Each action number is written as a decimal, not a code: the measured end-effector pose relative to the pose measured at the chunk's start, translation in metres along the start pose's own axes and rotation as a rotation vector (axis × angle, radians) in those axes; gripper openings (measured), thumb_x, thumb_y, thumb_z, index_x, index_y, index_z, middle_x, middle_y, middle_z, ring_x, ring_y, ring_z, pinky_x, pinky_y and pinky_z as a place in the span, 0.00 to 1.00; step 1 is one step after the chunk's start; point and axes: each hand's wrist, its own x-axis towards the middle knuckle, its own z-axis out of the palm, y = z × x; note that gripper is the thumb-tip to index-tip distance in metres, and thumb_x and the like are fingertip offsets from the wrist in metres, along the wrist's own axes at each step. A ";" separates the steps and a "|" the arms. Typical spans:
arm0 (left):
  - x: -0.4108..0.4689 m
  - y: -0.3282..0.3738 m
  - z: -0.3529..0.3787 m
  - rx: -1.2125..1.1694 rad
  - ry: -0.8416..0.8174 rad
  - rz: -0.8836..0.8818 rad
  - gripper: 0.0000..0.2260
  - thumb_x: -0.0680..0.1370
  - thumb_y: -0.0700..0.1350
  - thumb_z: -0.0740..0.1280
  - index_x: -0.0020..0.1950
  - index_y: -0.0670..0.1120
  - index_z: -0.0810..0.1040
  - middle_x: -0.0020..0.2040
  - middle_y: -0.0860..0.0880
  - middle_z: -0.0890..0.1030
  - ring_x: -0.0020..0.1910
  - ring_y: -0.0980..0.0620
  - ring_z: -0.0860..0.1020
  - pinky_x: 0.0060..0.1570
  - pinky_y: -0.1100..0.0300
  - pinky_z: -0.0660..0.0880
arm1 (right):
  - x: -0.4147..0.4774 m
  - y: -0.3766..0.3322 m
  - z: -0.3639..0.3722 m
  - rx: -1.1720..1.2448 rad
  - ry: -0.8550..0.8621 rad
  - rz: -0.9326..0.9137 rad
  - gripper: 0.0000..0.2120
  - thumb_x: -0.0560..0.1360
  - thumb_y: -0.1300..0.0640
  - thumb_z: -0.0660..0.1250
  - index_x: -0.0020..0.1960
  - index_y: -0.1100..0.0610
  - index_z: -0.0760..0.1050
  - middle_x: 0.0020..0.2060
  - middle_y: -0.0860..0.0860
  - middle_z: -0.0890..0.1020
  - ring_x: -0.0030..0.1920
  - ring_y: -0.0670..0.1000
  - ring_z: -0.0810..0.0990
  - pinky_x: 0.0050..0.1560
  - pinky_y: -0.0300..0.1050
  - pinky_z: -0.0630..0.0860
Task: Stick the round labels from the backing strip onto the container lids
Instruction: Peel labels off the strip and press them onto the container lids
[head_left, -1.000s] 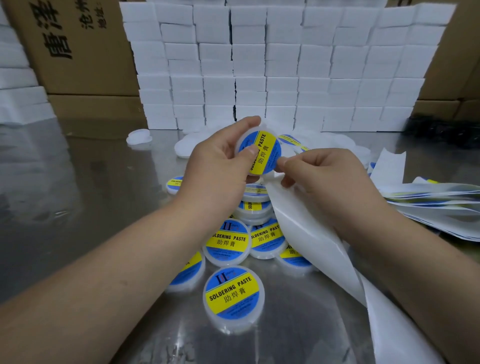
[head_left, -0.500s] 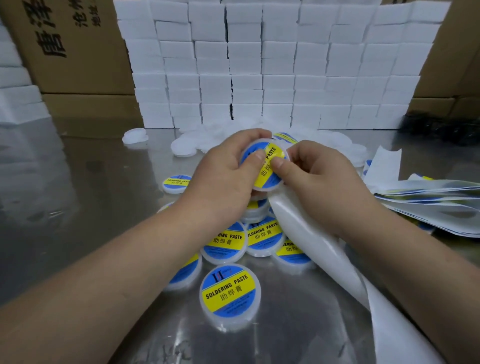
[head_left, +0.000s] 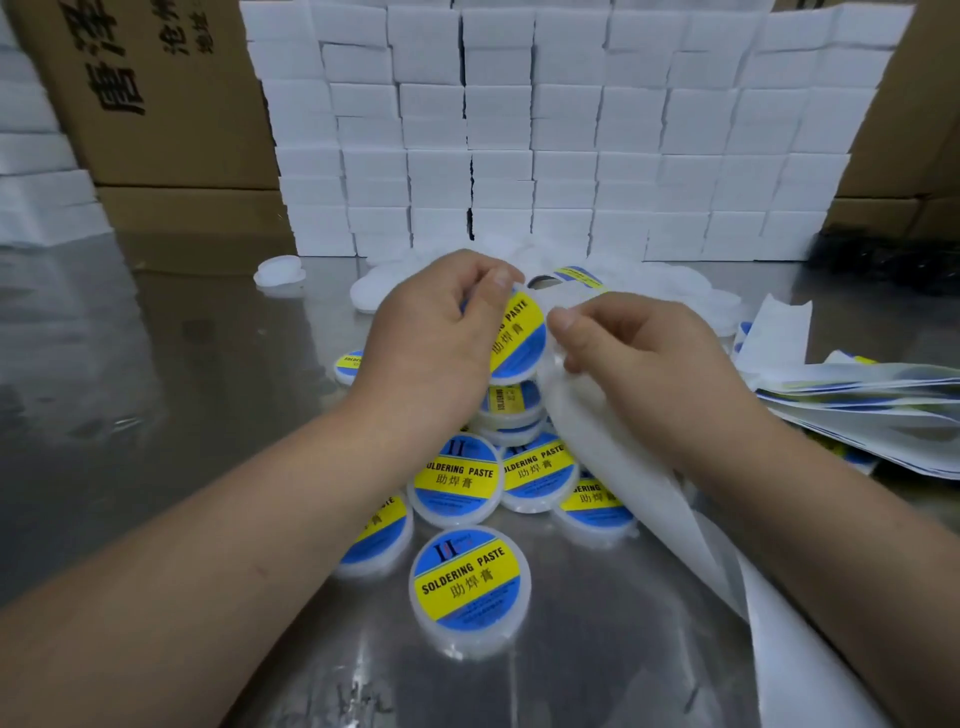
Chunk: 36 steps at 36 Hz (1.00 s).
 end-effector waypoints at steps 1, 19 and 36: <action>-0.001 0.001 0.001 0.009 -0.029 0.016 0.10 0.79 0.47 0.60 0.39 0.57 0.75 0.31 0.57 0.76 0.30 0.62 0.72 0.33 0.66 0.69 | -0.001 0.000 0.001 -0.015 -0.025 -0.001 0.14 0.69 0.42 0.63 0.30 0.48 0.74 0.25 0.40 0.75 0.28 0.38 0.71 0.28 0.30 0.65; 0.016 -0.017 -0.007 0.087 0.029 -0.282 0.15 0.77 0.50 0.59 0.34 0.55 0.79 0.29 0.63 0.77 0.30 0.64 0.74 0.37 0.59 0.73 | 0.005 0.000 -0.005 0.076 0.189 0.041 0.19 0.72 0.67 0.60 0.54 0.45 0.70 0.51 0.41 0.76 0.47 0.41 0.75 0.52 0.35 0.72; 0.013 -0.017 -0.004 0.251 -0.066 -0.161 0.18 0.78 0.55 0.59 0.68 0.59 0.68 0.53 0.57 0.78 0.57 0.53 0.73 0.60 0.56 0.68 | 0.009 0.001 -0.004 0.487 0.006 0.427 0.25 0.69 0.70 0.67 0.65 0.63 0.69 0.37 0.48 0.82 0.42 0.51 0.81 0.46 0.46 0.78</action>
